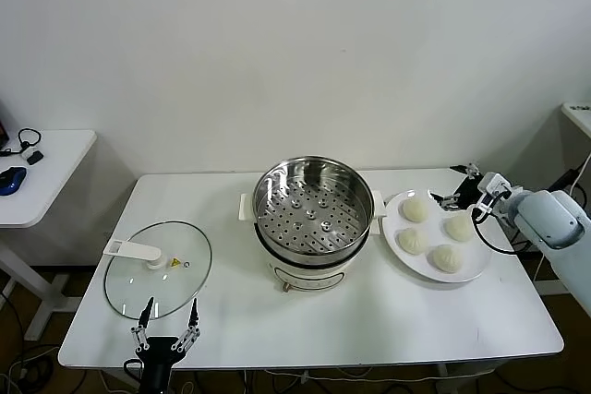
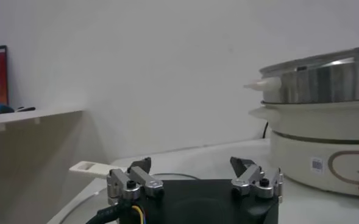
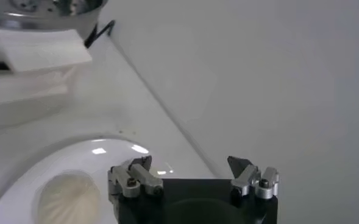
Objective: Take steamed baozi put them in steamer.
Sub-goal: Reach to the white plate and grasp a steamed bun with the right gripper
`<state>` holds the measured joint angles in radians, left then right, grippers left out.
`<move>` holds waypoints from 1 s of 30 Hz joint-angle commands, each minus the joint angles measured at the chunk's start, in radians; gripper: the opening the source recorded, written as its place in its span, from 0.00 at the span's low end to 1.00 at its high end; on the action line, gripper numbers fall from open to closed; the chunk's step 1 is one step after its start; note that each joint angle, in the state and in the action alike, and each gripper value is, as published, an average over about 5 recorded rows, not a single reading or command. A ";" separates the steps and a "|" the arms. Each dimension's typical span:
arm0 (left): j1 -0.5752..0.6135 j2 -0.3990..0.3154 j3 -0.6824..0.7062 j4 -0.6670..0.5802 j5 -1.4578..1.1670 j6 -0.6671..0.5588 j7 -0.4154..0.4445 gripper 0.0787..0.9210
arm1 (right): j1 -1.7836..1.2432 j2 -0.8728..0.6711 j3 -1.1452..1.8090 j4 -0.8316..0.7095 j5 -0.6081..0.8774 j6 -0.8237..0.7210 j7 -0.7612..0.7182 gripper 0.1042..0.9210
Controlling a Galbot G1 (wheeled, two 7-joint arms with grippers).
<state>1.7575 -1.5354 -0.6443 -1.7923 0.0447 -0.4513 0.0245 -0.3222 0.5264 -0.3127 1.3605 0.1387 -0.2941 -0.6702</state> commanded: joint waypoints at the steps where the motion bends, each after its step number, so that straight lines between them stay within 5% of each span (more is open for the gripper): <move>1: -0.002 -0.002 -0.003 0.004 0.009 -0.007 0.002 0.88 | 0.394 -0.027 -0.444 -0.146 -0.038 0.077 -0.178 0.88; 13: -0.017 -0.013 -0.009 0.024 0.030 -0.021 0.002 0.88 | 0.712 0.177 -0.873 -0.423 -0.033 0.289 -0.336 0.88; 30: -0.021 -0.016 -0.037 0.051 0.078 -0.041 0.010 0.88 | 0.655 0.484 -0.857 -0.844 -0.065 0.405 -0.407 0.88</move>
<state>1.7368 -1.5526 -0.6754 -1.7537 0.0963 -0.4862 0.0328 0.2958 0.9128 -1.1239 0.6794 0.0884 0.0620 -1.0470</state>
